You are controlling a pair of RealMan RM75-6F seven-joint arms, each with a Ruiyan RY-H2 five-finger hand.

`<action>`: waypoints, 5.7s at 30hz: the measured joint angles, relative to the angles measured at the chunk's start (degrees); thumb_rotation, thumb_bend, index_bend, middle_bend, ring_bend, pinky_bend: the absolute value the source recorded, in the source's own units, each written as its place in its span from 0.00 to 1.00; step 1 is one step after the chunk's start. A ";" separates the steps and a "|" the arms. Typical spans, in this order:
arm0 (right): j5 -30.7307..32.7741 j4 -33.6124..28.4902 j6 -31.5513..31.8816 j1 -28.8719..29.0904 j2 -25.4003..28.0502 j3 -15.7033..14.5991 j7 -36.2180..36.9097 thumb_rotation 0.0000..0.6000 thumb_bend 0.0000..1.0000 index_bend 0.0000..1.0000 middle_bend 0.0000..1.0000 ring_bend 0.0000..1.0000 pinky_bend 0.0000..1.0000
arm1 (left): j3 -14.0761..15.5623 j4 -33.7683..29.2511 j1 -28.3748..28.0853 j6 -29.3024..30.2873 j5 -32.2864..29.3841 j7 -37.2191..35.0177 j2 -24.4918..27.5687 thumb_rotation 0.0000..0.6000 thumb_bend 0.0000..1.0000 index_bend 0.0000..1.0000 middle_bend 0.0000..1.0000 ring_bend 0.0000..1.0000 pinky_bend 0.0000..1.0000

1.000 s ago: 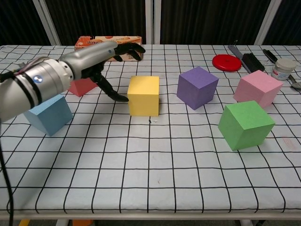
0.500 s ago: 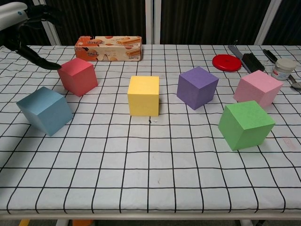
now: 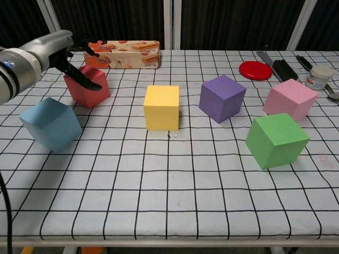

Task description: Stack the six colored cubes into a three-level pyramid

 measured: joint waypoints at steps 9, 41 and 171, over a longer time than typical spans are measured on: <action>0.22 2.22 0.36 -0.33 -0.74 -0.45 1.71 1.00 0.03 0.00 0.00 0.00 0.00 | -0.71 8.38 -3.24 3.10 -2.78 6.98 -5.56 1.00 0.00 0.09 0.16 0.00 0.10; 1.43 3.26 0.47 -0.78 -1.19 -1.11 1.75 1.00 0.04 0.00 0.00 0.00 0.00 | 0.70 5.13 -0.76 0.79 7.85 1.30 1.11 1.00 0.09 0.09 0.48 0.14 0.19; 1.00 7.75 -4.25 0.51 -3.60 -1.81 0.81 1.00 0.05 0.00 0.00 0.00 0.00 | 17.58 12.42 -4.00 -7.36 42.90 -33.76 5.78 1.00 0.00 0.07 0.09 0.03 0.12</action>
